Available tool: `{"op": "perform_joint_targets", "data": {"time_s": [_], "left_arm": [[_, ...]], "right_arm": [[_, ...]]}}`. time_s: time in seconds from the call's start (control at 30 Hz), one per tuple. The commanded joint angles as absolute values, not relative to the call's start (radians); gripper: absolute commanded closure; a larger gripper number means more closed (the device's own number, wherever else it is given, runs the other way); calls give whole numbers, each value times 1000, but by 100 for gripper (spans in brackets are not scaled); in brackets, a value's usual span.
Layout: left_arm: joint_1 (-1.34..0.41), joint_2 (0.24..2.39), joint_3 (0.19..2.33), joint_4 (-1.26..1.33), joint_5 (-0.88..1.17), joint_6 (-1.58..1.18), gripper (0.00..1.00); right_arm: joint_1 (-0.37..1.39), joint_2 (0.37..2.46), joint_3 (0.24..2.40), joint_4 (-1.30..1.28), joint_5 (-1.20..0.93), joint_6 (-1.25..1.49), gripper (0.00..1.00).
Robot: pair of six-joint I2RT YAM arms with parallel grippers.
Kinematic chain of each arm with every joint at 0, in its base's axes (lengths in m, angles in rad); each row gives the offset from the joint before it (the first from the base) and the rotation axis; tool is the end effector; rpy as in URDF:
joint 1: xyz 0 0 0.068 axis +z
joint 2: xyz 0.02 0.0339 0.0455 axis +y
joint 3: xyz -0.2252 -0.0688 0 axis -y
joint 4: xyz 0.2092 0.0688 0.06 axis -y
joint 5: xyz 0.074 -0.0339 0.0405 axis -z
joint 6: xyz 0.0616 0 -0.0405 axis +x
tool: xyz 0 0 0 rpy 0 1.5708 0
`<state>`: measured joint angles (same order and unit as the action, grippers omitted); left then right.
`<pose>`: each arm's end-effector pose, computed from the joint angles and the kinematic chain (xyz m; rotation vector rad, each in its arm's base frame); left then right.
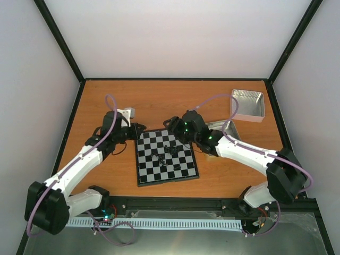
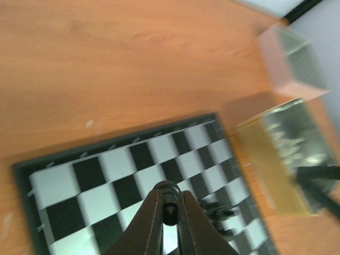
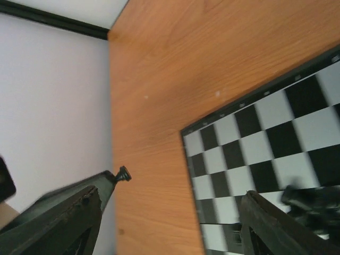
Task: Set up the chess pieces on the board
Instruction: Place the chess piece on the chessboard.
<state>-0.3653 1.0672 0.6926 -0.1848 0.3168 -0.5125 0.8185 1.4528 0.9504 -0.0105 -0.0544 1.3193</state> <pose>0.2176 -0.1038 0.2197 0.0325 2.2202 -0.8403 0.2188 0.2387 0.2225 0.5541 2.3193 1.2529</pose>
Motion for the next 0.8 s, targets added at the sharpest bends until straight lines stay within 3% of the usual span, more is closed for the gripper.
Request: {"op": "perform_joint_targets", "data": {"time_s": [0.0, 0.23, 0.77], "left_arm": [[-374, 1178, 760, -453, 118, -411, 99], [-374, 1332, 810, -468, 121, -428, 99], [-386, 1520, 914, -488, 35, -449, 99]], "right_arm": [[813, 1404, 963, -192, 45, 941, 29], [813, 1344, 893, -267, 101, 789, 29], [813, 1379, 854, -251, 69, 836, 29]]}}
